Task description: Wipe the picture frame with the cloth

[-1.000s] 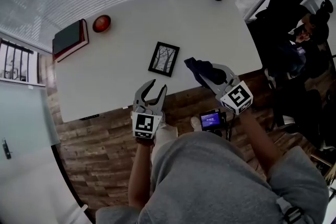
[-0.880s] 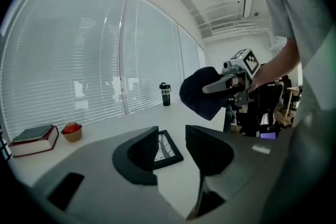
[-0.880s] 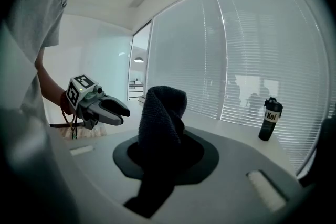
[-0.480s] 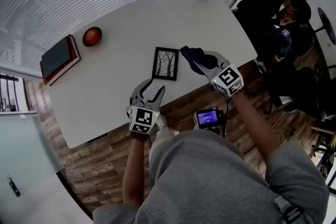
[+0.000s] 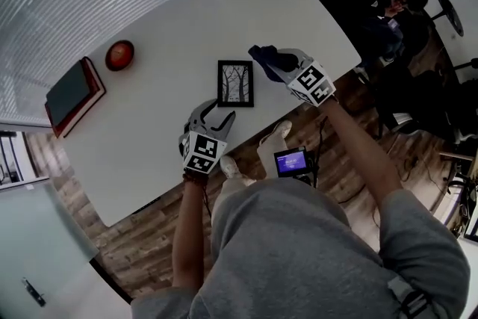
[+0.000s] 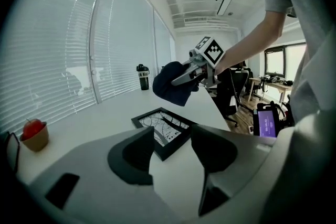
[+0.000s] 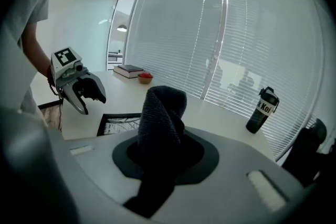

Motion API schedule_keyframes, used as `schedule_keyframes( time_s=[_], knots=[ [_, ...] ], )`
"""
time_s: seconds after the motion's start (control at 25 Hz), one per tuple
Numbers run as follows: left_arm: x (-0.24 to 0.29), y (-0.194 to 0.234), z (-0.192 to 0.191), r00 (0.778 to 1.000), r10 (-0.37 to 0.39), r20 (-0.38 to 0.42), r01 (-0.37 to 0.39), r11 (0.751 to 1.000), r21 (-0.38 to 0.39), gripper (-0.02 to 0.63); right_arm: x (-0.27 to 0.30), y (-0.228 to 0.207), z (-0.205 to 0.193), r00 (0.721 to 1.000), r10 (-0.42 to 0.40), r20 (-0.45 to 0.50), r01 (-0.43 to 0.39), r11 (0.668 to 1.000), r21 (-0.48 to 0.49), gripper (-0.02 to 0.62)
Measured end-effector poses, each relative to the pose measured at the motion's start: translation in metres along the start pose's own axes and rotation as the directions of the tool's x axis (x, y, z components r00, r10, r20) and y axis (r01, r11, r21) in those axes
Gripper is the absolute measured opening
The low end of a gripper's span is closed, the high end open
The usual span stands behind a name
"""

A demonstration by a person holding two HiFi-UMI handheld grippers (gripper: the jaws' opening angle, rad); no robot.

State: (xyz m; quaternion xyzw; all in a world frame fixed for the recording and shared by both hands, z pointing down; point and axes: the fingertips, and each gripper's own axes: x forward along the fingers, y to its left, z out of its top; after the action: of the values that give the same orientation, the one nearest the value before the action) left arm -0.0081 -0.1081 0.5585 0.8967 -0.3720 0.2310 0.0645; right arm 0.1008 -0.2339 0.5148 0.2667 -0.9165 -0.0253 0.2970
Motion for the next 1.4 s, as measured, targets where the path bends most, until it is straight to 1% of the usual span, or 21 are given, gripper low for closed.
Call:
schedule_keyframes(
  time_s=[0.16,0.32,0.44,0.52,0.64,0.72,0.8,1.04,1.4],
  knots=[
    [0.008,0.013,-0.012,0.999,-0.003,-0.049,0.002,1.000,-0.008,0.233,0.029,-0.012,0.000,0.999,0.029,-0.043,-0.031,0.999,-0.041,0.077],
    [0.019,0.017,-0.023,0.995,-0.028,-0.100,0.025,0.999,-0.033,0.249,0.058,-0.021,-0.009,0.993,0.045,-0.113,-0.052,0.997,-0.063,0.077],
    [0.027,0.017,-0.026,0.992,-0.044,-0.120,0.039,0.998,-0.049,0.249,0.073,-0.018,-0.019,0.984,0.085,-0.159,-0.094,0.994,-0.052,0.078],
    [0.030,0.017,-0.027,0.989,-0.044,-0.142,0.039,0.999,-0.036,0.244,0.079,-0.015,-0.023,0.978,0.116,-0.173,-0.122,0.992,-0.027,0.078],
    [0.033,0.015,-0.030,0.985,-0.033,-0.171,0.034,0.999,0.002,0.241,0.083,-0.005,-0.027,0.973,0.154,-0.171,-0.157,0.988,-0.004,0.078],
    [0.034,0.015,-0.032,0.983,-0.022,-0.183,0.026,0.999,0.020,0.228,0.085,0.005,-0.028,0.969,0.180,-0.170,-0.182,0.983,0.002,0.078],
    [0.034,0.016,-0.033,0.982,-0.016,-0.186,0.020,1.000,0.022,0.226,0.087,0.014,-0.029,0.965,0.196,-0.171,-0.200,0.980,-0.006,0.078],
    [0.034,0.017,-0.035,0.982,-0.013,-0.190,0.018,1.000,0.025,0.225,0.086,0.030,-0.031,0.965,0.209,-0.156,-0.218,0.975,-0.036,0.078],
    [0.034,0.018,-0.036,0.982,-0.007,-0.191,0.012,1.000,0.024,0.225,0.077,0.055,-0.031,0.956,0.266,-0.127,-0.271,0.962,-0.028,0.074]
  ],
)
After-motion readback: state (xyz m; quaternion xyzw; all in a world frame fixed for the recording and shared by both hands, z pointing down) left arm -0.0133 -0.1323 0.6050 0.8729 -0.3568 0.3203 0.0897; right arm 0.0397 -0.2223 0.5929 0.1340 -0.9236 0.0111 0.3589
